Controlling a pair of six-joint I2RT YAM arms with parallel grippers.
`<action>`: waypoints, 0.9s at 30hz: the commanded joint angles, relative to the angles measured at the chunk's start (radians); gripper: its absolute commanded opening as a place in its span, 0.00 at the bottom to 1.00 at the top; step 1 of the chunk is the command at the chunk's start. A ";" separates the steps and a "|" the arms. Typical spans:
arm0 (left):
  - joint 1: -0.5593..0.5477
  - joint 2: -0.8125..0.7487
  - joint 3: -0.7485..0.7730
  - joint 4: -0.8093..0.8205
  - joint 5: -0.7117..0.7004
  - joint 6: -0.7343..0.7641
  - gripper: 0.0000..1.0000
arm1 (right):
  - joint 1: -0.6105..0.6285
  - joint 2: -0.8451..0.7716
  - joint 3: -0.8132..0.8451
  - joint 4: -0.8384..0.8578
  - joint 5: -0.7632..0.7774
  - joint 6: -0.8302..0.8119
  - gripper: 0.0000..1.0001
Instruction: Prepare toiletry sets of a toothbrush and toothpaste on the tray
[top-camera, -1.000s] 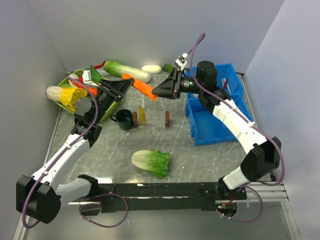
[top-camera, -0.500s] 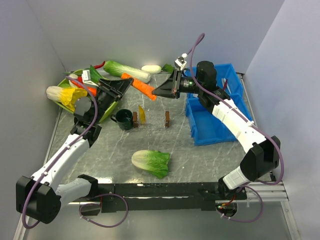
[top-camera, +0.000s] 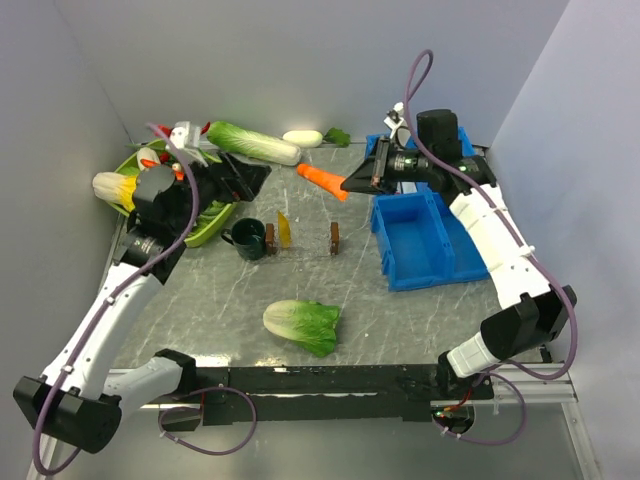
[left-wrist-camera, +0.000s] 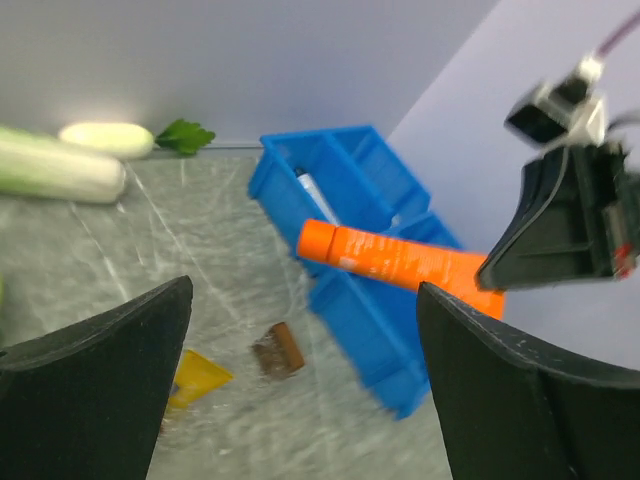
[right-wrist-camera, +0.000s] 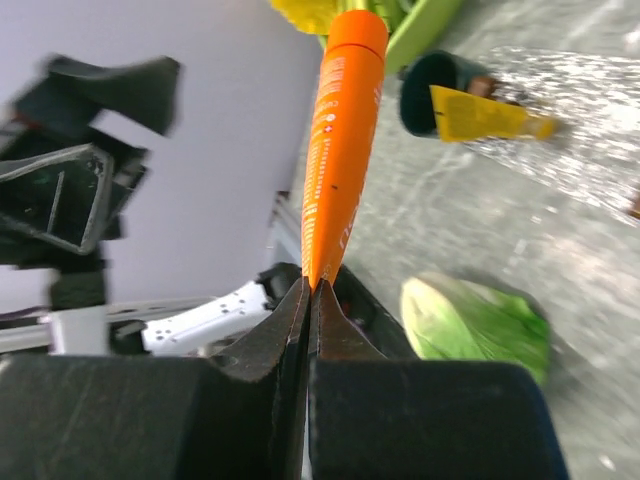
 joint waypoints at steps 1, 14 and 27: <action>-0.064 0.043 0.143 -0.250 0.070 0.457 0.97 | -0.009 -0.033 0.175 -0.325 0.032 -0.183 0.00; -0.389 0.158 0.237 -0.405 0.100 0.781 0.96 | -0.008 0.055 0.357 -0.788 -0.021 -0.436 0.00; -0.615 0.247 0.229 -0.376 0.004 0.798 0.96 | 0.063 0.009 0.237 -0.810 -0.107 -0.477 0.00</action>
